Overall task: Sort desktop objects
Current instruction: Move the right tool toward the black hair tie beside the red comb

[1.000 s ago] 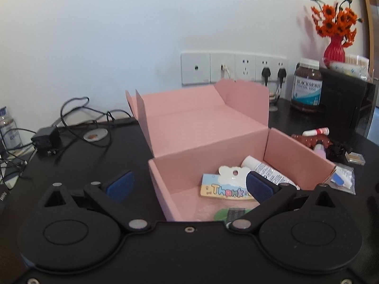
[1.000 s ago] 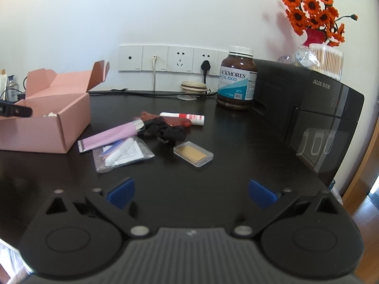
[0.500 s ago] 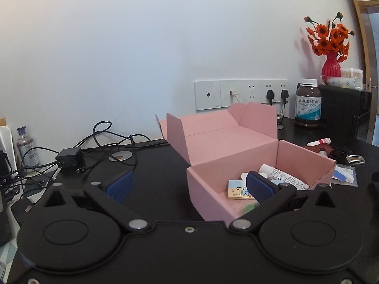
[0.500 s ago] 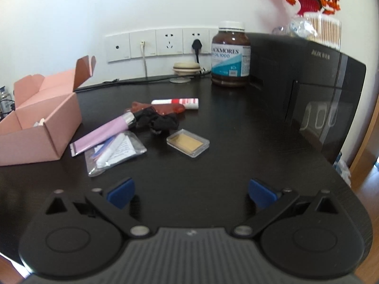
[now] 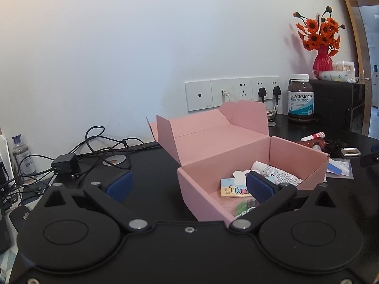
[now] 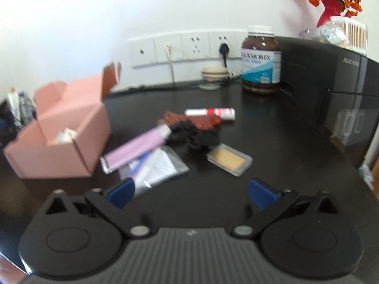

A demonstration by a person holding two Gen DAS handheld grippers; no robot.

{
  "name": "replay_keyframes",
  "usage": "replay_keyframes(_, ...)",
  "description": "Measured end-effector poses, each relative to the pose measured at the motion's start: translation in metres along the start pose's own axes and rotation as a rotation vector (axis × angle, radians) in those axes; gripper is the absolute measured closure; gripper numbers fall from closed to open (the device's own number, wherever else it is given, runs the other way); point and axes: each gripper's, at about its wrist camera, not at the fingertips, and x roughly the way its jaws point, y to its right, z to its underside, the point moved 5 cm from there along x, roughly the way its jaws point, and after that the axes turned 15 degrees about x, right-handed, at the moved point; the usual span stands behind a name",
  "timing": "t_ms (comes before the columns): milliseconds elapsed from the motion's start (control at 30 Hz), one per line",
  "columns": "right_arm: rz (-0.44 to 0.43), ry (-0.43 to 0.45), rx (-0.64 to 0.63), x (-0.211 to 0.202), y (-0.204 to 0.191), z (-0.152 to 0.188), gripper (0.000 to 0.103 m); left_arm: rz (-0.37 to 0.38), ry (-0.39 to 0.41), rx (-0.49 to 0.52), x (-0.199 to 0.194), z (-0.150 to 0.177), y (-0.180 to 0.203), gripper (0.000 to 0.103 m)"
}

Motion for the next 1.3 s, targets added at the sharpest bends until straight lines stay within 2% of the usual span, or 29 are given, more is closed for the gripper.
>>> replay_keyframes(200, -0.069, 0.025, -0.044, -0.006, -0.011, -0.005, 0.001, -0.014, 0.009, -0.015, -0.002, 0.001, -0.003, 0.000)
replay_keyframes(400, -0.118, 0.061, -0.144, -0.017, -0.021, -0.004, 0.001, -0.037, 0.000, -0.040, -0.003, 0.002, -0.007, 0.000)
replay_keyframes(600, -0.053, 0.102, -0.226, -0.019, -0.021, -0.002, 0.001, -0.050, -0.012, -0.064, -0.001, 0.003, -0.012, 0.000)
replay_keyframes(833, -0.065, 0.074, -0.198, -0.018, -0.013, 0.003, 0.001, -0.059, -0.030, -0.094, 0.001, 0.005, -0.017, 0.000)
replay_keyframes(1300, -0.069, 0.040, -0.242, -0.020, 0.001, 0.015, 0.001, -0.063, -0.037, -0.077, 0.002, 0.004, -0.015, 0.000)
